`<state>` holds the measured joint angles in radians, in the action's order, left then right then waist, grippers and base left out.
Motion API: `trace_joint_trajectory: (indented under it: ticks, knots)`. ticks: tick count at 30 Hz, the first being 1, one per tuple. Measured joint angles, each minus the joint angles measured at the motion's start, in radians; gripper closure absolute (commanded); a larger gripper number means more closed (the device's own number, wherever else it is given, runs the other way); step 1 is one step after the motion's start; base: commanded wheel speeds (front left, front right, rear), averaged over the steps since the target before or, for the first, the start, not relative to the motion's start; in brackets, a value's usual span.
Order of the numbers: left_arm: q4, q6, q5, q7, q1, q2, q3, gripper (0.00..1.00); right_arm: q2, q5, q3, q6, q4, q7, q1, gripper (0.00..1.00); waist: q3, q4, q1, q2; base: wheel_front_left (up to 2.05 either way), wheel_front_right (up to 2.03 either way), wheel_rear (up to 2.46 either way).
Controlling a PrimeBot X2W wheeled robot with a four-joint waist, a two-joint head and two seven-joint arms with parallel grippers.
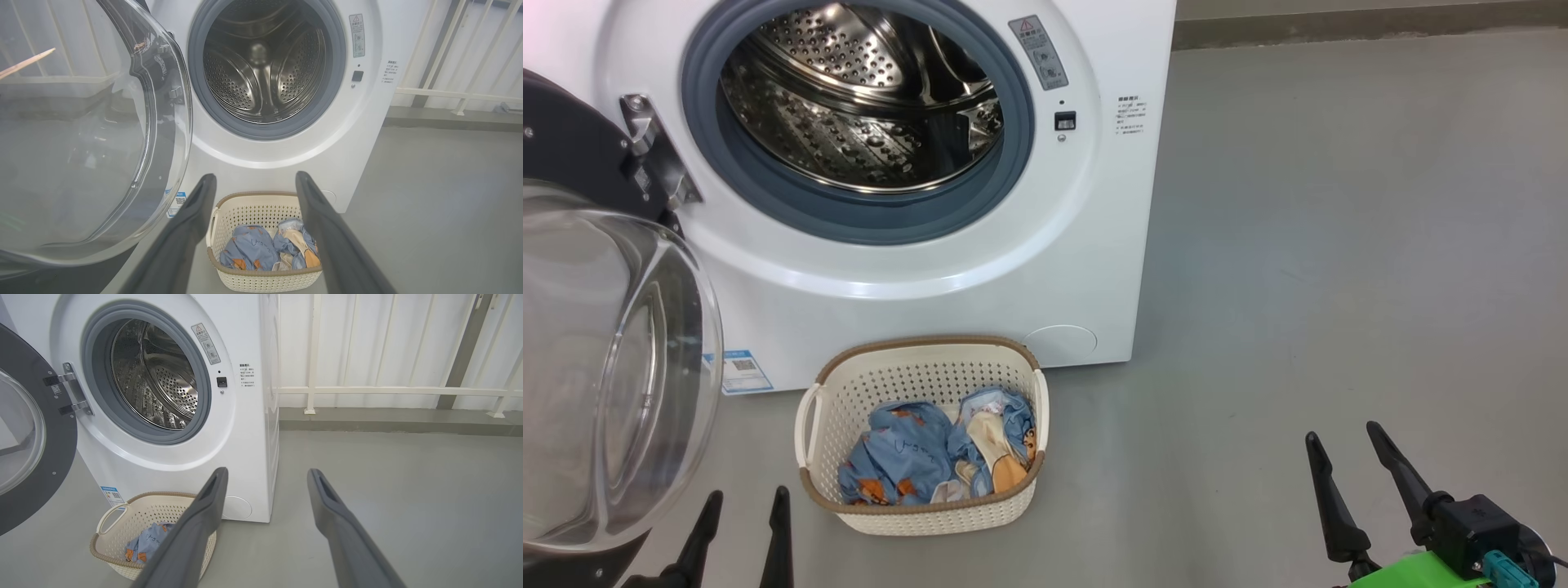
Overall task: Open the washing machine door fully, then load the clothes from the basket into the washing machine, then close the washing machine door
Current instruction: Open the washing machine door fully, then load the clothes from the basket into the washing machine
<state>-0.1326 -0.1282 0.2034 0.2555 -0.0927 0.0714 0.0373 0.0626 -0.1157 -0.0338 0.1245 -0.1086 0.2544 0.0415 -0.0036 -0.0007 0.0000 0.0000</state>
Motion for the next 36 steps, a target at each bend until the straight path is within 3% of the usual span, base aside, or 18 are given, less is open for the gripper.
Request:
trace_joint_trajectory:
  ticks: [36]
  knots:
    - [0.001,0.0,0.002,0.0,-0.007,-0.002,-0.017,0.0,-0.007,0.002,-0.007,0.0,-0.012,0.0,0.0,0.0,-0.007,0.025,0.0,0.0,0.0,0.0,0.0]
